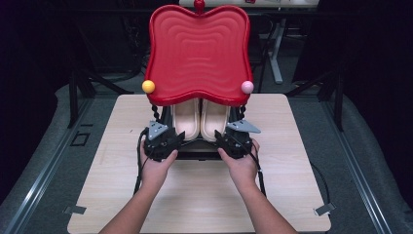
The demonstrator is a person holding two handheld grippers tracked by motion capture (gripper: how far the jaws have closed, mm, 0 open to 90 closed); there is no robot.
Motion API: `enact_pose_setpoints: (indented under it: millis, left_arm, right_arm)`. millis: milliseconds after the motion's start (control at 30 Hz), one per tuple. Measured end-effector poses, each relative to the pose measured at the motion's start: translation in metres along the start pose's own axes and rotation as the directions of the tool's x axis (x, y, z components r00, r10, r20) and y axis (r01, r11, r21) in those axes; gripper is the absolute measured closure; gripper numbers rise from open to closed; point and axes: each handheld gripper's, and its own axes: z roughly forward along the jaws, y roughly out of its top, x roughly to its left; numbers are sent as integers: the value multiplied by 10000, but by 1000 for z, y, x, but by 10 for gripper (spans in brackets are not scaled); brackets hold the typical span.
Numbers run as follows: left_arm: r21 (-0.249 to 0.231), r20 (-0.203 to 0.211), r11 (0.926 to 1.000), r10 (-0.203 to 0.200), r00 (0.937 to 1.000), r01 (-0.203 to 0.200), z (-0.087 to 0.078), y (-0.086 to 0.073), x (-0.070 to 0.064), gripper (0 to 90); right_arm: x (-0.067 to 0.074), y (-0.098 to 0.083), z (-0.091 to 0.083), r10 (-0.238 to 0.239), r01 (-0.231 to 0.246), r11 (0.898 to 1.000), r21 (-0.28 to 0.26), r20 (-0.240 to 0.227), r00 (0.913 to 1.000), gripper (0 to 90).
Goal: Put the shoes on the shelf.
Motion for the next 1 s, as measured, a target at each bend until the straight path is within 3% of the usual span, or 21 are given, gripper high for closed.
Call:
enact_pose_setpoints:
  millis: [233, 333, 500, 767, 833, 1000]
  left_arm:
    - [65, 3, 10000, -51, 10000, 51, 1, 2, 0, 570]
    - [-152, 60, 9997, -169, 9998, 169, 0, 3, 2, 554]
    - [-108, -259, 9998, -186, 9995, 183, 5, 3, 4, 537]
    - [64, -689, 9994, 353, 9970, -350, 10, 2, 5, 611]
    - [40, -751, 9973, 729, 9945, -728, 11, 2, 4, 614]
    - [17, -534, 9981, 616, 9967, -616, 11, 2, 8, 618]
  right_arm:
    - [0, 0, 2, -44, 44, 10000, -61, 68, 10000, 569]
    - [-1, 0, 2, -74, 74, 10000, -58, 41, 10000, 572]
    - [-2, 0, 1, 33, -33, 10000, -45, 113, 9999, 542]
    - [-4, 0, 5, -19, 20, 10000, -94, 40, 10000, 553]
    - [-5, 0, 5, -101, 101, 9999, -85, 0, 9999, 554]
    - [-8, 0, 7, -191, 191, 9998, -68, -71, 9998, 555]
